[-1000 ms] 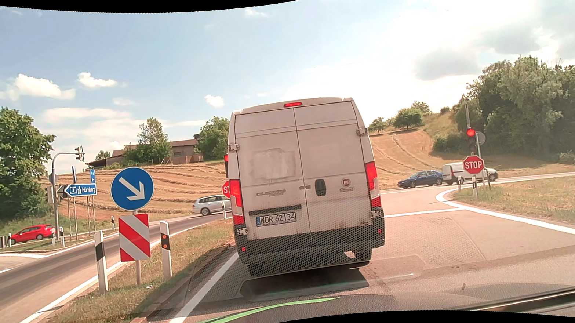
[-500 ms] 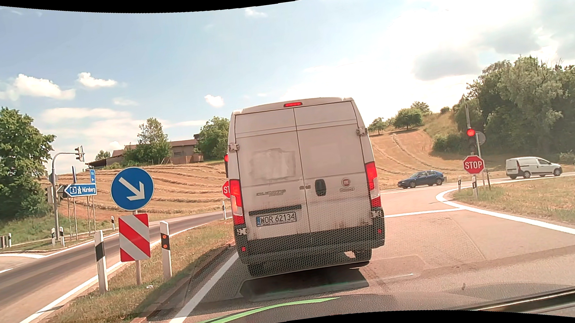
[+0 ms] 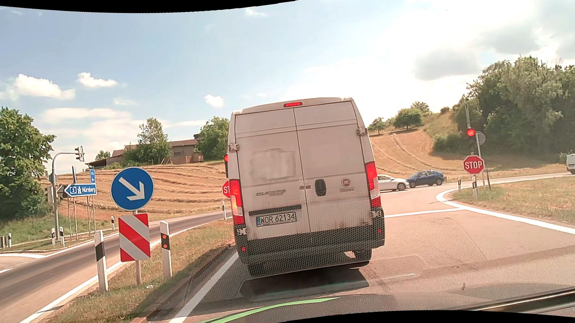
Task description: Follow the waypoints while adhering to traffic rules and regulations
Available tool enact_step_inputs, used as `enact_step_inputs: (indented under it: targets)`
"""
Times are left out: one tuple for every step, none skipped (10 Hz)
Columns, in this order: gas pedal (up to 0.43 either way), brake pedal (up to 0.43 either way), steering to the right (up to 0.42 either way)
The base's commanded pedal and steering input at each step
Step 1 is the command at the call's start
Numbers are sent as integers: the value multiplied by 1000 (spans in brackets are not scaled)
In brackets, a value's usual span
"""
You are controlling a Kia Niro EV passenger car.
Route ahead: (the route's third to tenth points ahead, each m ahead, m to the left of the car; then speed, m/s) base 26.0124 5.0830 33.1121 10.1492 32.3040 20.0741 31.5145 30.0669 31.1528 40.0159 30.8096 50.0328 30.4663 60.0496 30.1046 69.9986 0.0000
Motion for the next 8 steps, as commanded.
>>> enact_step_inputs:
  targets:
    - [0, 323, -2]
    - [0, 323, -2]
    - [0, 323, -1]
    - [0, 323, -1]
    - [0, 323, -2]
    - [0, 323, -2]
    - [0, 323, -2]
    - [0, 323, -2]
